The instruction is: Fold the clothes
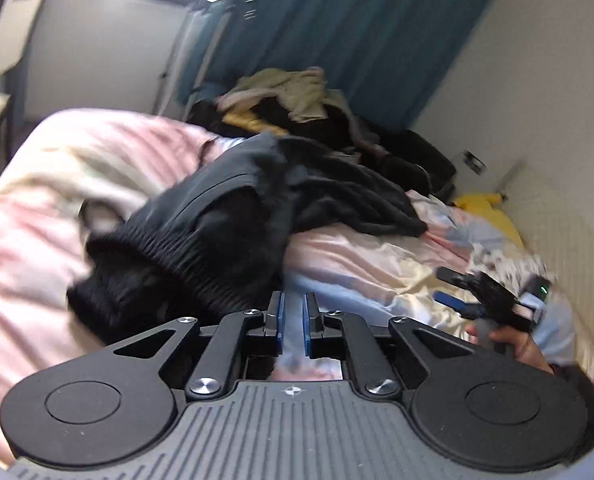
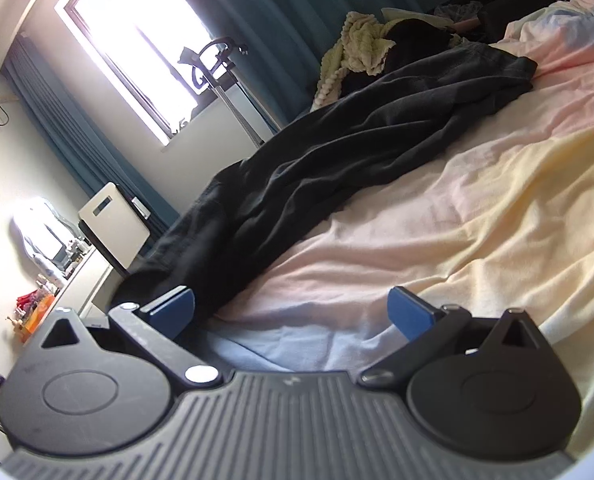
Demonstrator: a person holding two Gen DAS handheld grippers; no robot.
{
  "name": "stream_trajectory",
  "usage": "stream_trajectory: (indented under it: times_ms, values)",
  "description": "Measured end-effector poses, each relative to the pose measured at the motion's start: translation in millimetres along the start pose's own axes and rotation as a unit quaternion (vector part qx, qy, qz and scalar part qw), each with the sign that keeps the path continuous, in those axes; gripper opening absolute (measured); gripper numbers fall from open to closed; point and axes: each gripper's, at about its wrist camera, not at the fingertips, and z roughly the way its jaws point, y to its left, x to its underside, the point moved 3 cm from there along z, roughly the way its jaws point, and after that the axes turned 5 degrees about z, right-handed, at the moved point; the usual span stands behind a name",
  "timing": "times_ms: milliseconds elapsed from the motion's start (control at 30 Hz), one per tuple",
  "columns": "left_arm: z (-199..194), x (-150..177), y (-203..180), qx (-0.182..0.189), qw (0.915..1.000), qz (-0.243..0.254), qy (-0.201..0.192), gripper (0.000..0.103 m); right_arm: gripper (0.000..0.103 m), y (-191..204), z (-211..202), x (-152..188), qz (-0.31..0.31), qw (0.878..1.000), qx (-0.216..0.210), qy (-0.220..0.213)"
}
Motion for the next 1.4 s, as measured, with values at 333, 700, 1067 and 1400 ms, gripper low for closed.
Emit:
stream_trajectory:
  times_ms: [333,700,1067,1400]
  values:
    - [92.7,-10.0,57.1,-0.038,0.9686,-0.238,0.059,0.074,0.103,3.8,-16.7,-0.6,0.003,1.000,-0.007,-0.014]
    - [125.1,-31.1,-6.7,-0.088,0.9790,-0.183,-0.022,0.010,0.103,-25.4,1.4,-6.3,0.023,0.999,0.028,-0.015]
    - [105.0,79.6,-135.3,-0.043,0.9922,0.016,0.116,0.011,0.103,-22.5,0.3,-3.6,0.013,1.000,0.022,-0.017]
    - [85.7,101.7,-136.0,0.011,0.9962,0.014,0.086,0.067,0.103,-19.3,-0.4,0.5,0.002,1.000,0.027,-0.009]
